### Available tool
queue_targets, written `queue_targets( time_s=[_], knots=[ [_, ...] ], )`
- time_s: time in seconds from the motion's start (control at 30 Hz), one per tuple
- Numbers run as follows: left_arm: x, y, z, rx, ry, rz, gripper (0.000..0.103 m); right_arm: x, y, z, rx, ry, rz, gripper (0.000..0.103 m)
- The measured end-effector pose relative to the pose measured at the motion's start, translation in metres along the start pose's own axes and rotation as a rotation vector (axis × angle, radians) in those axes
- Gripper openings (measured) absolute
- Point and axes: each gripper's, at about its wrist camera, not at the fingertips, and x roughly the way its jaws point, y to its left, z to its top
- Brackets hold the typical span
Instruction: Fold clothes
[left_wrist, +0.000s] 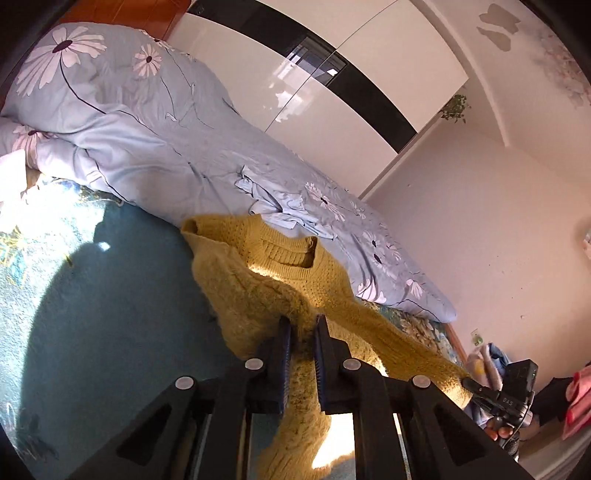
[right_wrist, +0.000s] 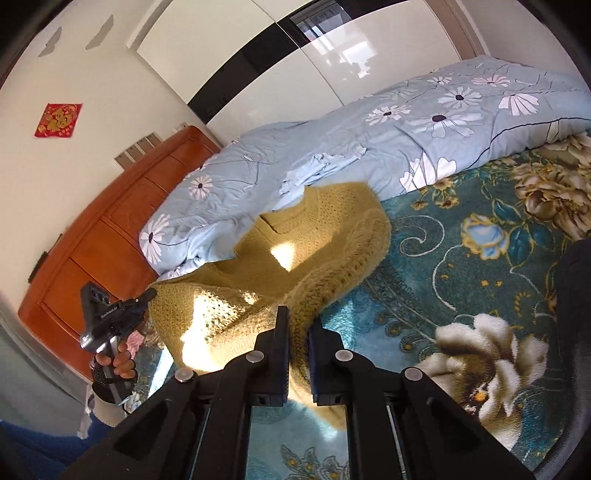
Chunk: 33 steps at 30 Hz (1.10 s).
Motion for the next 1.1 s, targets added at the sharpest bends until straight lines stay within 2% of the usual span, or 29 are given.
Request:
queue_targets(
  time_s=[0.1, 0.23, 0.33, 0.43, 0.47, 0.53, 0.57, 0.6, 0.63, 0.7, 0.8, 0.93, 1.0, 1.03, 1.07, 1.1],
  knots=[
    [-0.003, 0.018, -0.010, 0.008, 0.048, 0.073, 0.012, 0.014, -0.017, -0.014, 0.045, 0.064, -0.048, 0.008],
    [0.022, 0.071, -0.040, -0.148, 0.163, 0.095, 0.012, 0.033, -0.041, -0.034, 0.111, 0.149, -0.109, 0.008],
    [0.029, 0.092, -0.071, -0.218, 0.189, 0.121, 0.012, 0.049, -0.062, -0.050, 0.168, 0.191, -0.129, 0.009],
    [0.026, 0.096, -0.083, -0.243, 0.183, 0.100, 0.014, 0.051, -0.073, -0.058, 0.189, 0.197, -0.126, 0.010],
    [0.024, 0.095, -0.085, -0.249, 0.177, 0.086, 0.018, 0.050, -0.073, -0.060, 0.187, 0.193, -0.122, 0.011],
    [0.019, 0.096, -0.089, -0.262, 0.174, 0.065, 0.034, 0.047, -0.073, -0.062, 0.175, 0.189, -0.122, 0.014],
    [0.018, 0.095, -0.094, -0.272, 0.179, 0.058, 0.050, 0.046, -0.072, -0.064, 0.171, 0.191, -0.122, 0.016],
    [0.018, 0.095, -0.100, -0.283, 0.187, 0.049, 0.058, 0.046, -0.073, -0.066, 0.169, 0.193, -0.125, 0.024],
    [0.018, 0.094, -0.108, -0.290, 0.203, 0.036, 0.059, 0.046, -0.074, -0.069, 0.168, 0.196, -0.125, 0.030],
    [0.020, 0.090, -0.124, -0.285, 0.247, 0.030, 0.059, 0.048, -0.076, -0.078, 0.171, 0.209, -0.117, 0.031],
    [0.021, 0.084, -0.147, -0.263, 0.282, 0.049, 0.059, 0.052, -0.078, -0.091, 0.182, 0.229, -0.114, 0.032],
    [0.019, 0.073, -0.156, -0.248, 0.260, 0.033, 0.059, 0.053, -0.078, -0.099, 0.207, 0.219, -0.097, 0.032],
    [0.020, 0.069, -0.159, -0.261, 0.259, 0.018, 0.055, 0.052, -0.076, -0.101, 0.221, 0.211, -0.081, 0.032],
    [0.020, 0.067, -0.160, -0.264, 0.258, 0.019, 0.049, 0.051, -0.073, -0.103, 0.219, 0.208, -0.078, 0.032],
    [0.019, 0.065, -0.160, -0.264, 0.256, 0.025, 0.029, 0.051, -0.070, -0.104, 0.219, 0.204, -0.079, 0.031],
    [0.019, 0.063, -0.161, -0.265, 0.255, 0.031, 0.014, 0.050, -0.068, -0.105, 0.224, 0.203, -0.079, 0.023]
  ],
)
